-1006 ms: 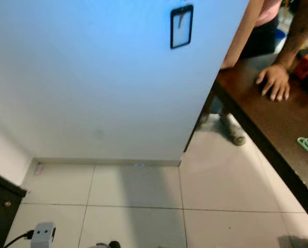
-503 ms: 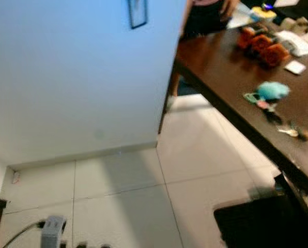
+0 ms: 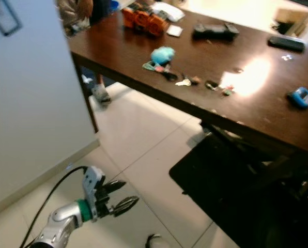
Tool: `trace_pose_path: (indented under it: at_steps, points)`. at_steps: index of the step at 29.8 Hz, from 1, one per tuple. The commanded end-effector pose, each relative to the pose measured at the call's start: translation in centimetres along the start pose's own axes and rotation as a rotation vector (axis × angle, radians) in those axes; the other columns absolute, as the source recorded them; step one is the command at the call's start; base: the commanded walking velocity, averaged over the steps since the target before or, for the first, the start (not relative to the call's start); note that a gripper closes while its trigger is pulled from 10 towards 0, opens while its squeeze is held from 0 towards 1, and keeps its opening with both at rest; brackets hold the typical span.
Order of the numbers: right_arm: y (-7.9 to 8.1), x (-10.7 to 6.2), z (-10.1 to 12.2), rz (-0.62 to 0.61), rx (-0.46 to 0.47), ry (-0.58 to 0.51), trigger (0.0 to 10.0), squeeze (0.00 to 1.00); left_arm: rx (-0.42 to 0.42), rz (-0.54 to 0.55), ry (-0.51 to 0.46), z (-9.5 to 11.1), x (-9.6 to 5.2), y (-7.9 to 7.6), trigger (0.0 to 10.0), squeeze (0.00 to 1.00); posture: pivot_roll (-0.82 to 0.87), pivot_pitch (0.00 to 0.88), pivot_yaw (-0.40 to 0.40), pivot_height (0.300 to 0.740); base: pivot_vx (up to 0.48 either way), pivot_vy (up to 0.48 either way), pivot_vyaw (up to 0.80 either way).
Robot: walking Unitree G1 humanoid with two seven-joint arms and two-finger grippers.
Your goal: Hang keys on a hook
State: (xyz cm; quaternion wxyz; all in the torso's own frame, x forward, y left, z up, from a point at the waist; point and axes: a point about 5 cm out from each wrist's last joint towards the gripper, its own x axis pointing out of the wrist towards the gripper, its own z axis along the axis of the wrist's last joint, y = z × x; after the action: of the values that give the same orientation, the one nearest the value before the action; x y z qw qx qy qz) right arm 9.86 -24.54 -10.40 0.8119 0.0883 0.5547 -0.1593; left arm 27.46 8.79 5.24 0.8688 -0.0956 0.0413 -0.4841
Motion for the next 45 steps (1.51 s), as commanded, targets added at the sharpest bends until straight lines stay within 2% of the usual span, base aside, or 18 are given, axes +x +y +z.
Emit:
trace_pose_path:
  at_steps: [1,2,5,8,12,14,16,17,18,21,28,35,45]
  points:
    - [-0.2,-0.1,-0.7,-0.004,0.000,0.021,10.0,0.00,-0.005,0.016,-0.057,1.3,0.4,0.2,10.0,0.00,-0.06,0.089,0.059,0.740,0.000,0.000,-0.80]
    - [-0.2,-0.1,-0.8,-0.005,-0.002,0.021,10.0,0.00,0.012,0.031,-0.100,2.5,0.8,0.4,10.0,0.00,-0.06,0.088,0.059,0.740,0.000,0.000,-0.80]
    - [-0.2,-0.1,-0.8,-0.005,-0.004,0.021,10.0,0.00,0.031,0.056,-0.139,3.6,1.2,0.6,10.0,0.00,-0.06,0.089,0.060,0.740,0.000,0.000,-0.80]
    - [-0.2,-0.1,-0.8,-0.004,-0.011,0.021,10.0,0.00,0.108,0.130,-0.206,6.0,1.8,1.2,10.0,0.00,-0.06,0.088,0.059,0.740,0.000,0.000,-0.80]
    - [-0.2,-0.1,-0.8,-0.003,-0.019,0.020,10.0,0.00,0.159,0.172,-0.221,7.0,1.8,1.3,10.0,0.00,-0.06,0.090,0.059,0.740,0.000,0.000,-0.80]
    - [-0.1,-0.1,-0.8,-0.002,-0.025,0.017,10.0,0.00,0.206,0.256,-0.200,7.5,1.8,1.9,10.0,0.00,-0.06,0.089,0.058,0.740,0.000,0.000,-0.80]
    - [-0.1,-0.1,-0.8,-0.002,-0.025,0.017,10.0,0.00,0.206,0.256,-0.200,7.5,1.8,1.9,10.0,0.00,-0.06,0.089,0.058,0.740,0.000,0.000,-0.80]
    - [-0.1,-0.1,-0.7,-0.002,-0.029,0.015,10.0,0.00,0.237,0.314,-0.185,7.7,1.8,2.4,10.0,0.00,-0.06,0.089,0.058,0.740,0.000,0.000,-0.80]
    - [-0.1,-0.1,-0.7,-0.002,-0.029,0.015,10.0,0.00,0.237,0.314,-0.185,7.7,1.8,2.4,10.0,0.00,-0.06,0.089,0.058,0.740,0.000,0.000,-0.80]
    - [0.1,0.0,-0.5,0.009,-0.042,-0.001,10.0,0.00,0.271,0.412,-0.196,8.5,1.4,3.2,10.0,0.00,-0.06,0.093,0.062,0.740,0.374,0.000,-0.53]
    - [0.3,0.0,-0.4,0.014,-0.049,-0.006,10.0,0.00,0.278,0.413,-0.206,8.8,1.4,3.1,10.0,0.00,-0.06,0.098,0.066,0.740,0.463,0.000,0.00]
    - [0.5,0.0,-0.4,0.022,-0.040,-0.007,10.0,0.00,0.287,0.415,-0.204,9.0,1.6,2.6,10.0,0.00,-0.06,0.102,0.067,0.740,0.457,0.000,-0.76]
    - [0.6,0.0,-0.3,0.020,-0.059,-0.013,10.0,0.00,0.307,0.421,-0.199,9.0,1.8,2.4,10.0,0.00,-0.06,0.101,0.068,0.740,0.448,0.000,0.00]
